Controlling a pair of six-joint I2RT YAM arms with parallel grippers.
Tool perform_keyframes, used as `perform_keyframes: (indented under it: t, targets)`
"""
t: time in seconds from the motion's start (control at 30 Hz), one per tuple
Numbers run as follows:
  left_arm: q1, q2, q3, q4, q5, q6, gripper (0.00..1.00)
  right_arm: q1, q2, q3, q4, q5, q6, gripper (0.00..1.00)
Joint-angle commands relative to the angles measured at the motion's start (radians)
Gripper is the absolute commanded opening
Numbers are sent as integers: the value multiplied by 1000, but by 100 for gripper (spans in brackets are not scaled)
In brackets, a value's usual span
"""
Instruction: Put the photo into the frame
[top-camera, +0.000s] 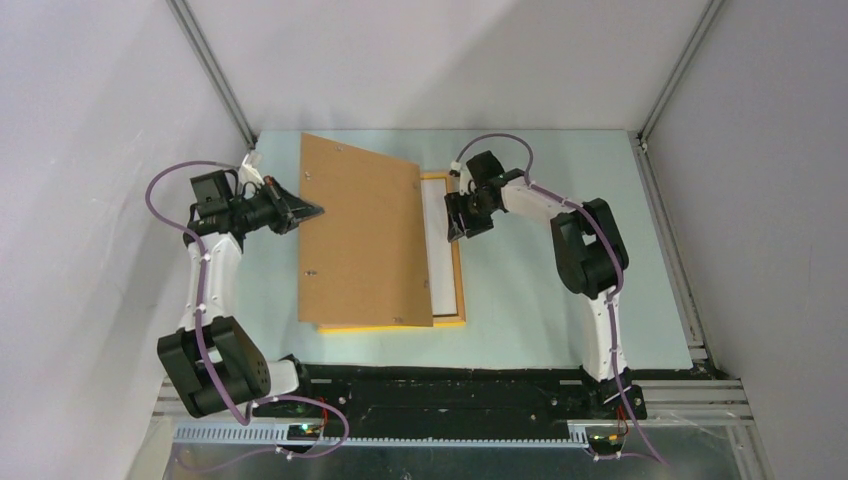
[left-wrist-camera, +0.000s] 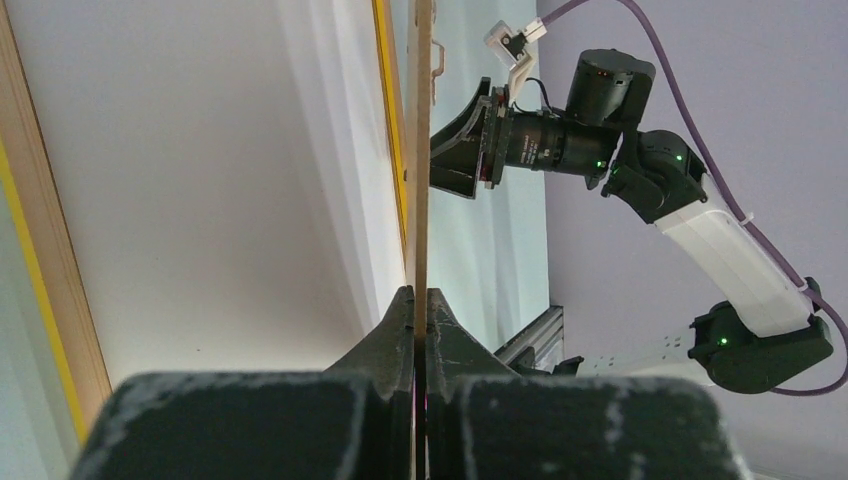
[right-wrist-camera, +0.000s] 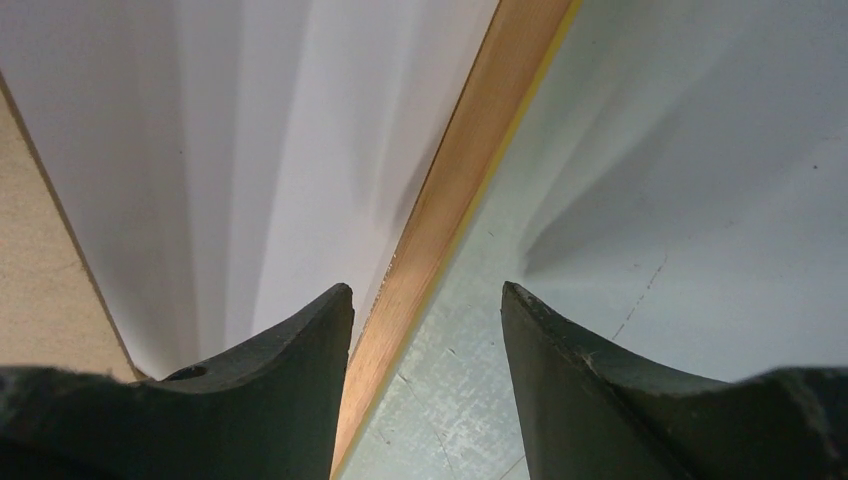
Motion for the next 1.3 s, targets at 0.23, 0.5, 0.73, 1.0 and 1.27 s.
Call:
perform_keyframes:
  t: [0.23, 0.5, 0.73, 1.0, 1.27]
  targets:
    - [10, 9, 56, 47, 88, -38, 0, 35, 61, 71, -24, 72, 1, 49]
    - [10, 33, 64, 86, 84, -44, 0, 36, 33, 41, -19, 86, -3, 28]
    - [4, 50, -5, 267, 78, -143, 0, 39, -33, -42, 10, 141, -3, 16]
    - [-66, 48, -128, 604, 36, -367, 0, 42, -105, -126, 52, 223, 7, 3]
    - [-177, 52, -176, 712, -15, -422, 0, 32, -151, -178, 76, 278, 26, 0]
